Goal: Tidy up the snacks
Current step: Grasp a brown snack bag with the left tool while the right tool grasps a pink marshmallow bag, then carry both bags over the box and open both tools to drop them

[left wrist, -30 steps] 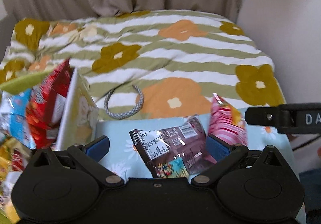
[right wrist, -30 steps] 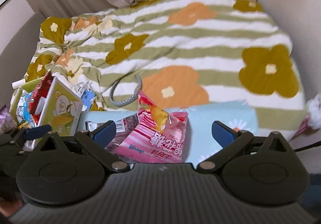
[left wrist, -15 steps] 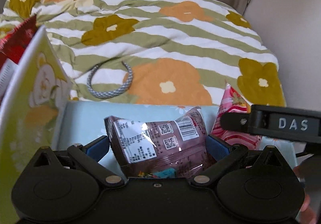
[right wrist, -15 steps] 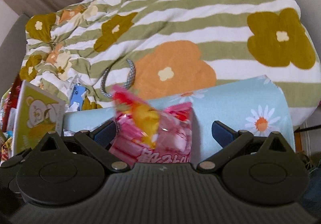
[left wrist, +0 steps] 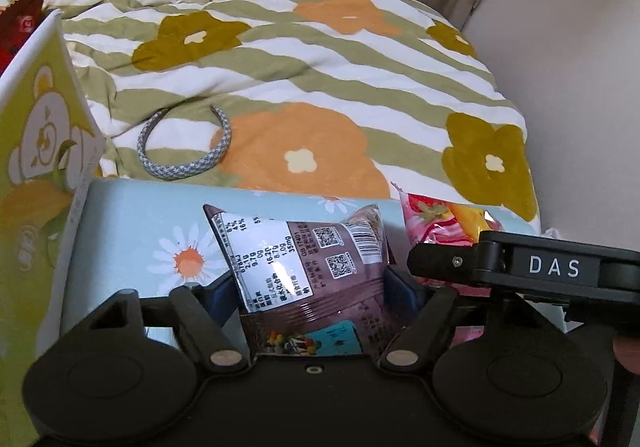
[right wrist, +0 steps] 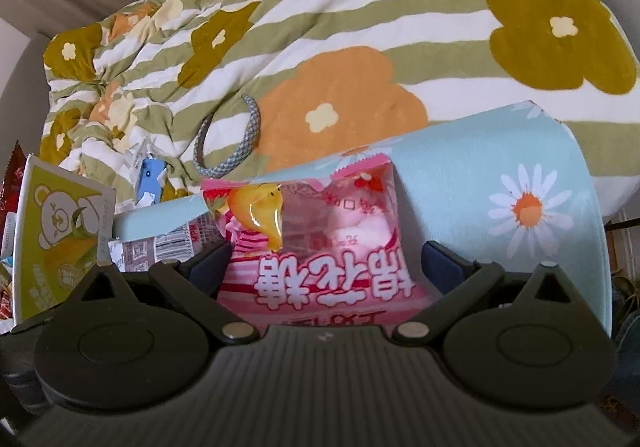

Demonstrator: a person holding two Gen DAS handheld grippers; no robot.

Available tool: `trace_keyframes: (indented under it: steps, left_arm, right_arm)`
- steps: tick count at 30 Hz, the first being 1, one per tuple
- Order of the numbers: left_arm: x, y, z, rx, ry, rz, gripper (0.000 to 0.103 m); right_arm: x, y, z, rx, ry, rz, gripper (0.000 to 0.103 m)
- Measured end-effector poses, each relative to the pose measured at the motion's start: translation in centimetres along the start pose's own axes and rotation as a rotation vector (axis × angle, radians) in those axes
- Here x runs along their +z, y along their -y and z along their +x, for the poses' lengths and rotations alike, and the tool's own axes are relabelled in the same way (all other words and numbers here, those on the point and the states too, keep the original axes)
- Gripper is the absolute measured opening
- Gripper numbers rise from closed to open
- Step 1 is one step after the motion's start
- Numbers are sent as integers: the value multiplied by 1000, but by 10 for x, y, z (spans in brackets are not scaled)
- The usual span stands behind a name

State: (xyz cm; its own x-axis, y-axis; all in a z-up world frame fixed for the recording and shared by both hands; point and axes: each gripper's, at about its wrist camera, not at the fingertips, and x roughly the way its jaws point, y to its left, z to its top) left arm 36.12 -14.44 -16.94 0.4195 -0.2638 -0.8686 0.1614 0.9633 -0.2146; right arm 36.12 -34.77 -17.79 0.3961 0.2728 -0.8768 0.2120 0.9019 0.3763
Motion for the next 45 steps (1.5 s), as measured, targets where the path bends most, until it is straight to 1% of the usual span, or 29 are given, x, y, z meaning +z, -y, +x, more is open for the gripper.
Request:
trace_keyframes:
  steps: [2,5,8,11,12,13,16,21,25,28,32,35,40,45]
  left_arm:
    - [-1,1,-4,1,4,2,74]
    - [-3,0,-13,38,26,15,72]
    - [-6,-5,-22,50,40,2,70]
    - [-8,-9,-30,75,57,5,68]
    - [-9,-10,-31,77,60,4,68]
    - [-10,-11,-32,76,62,0,67]
    - [-14,-13,-37,69,74,-7,65]
    - [-18,-11,-54,58,115,0,64]
    - [-19,-6,-79,51,166,11,64]
    - [-19,-2,-108,47,225,18,63]
    - [-18,-3,-153,56,311,24,62]
    - [-18,-12,-188,68,380,27,62]
    - [-16,-43,-239,91,472,12,62]
    - [-13,-88,-267,128,507,-12,62]
  right_arm:
    - [-1,2,0,1,-1,-8,103]
    - [-1,2,0,0,-7,-25,103]
    - [-2,-1,3,2,-20,-48,103]
    - [-4,-7,3,-20,-16,-105,103]
    - [-5,-9,3,-24,-15,-125,99]
    - [-6,-10,3,-22,-17,-139,94]
    - [-10,-13,-1,-24,-15,-161,88]
    - [-16,-15,-17,-15,15,-163,87]
    - [-18,-25,-40,-14,59,-196,87]
    - [-22,-40,-62,-12,102,-241,87]
    - [-27,-67,-97,23,157,-294,87]
    - [-31,-91,-121,54,201,-326,87]
    - [-39,-141,-151,98,264,-362,87]
    - [-50,-194,-160,142,293,-385,87]
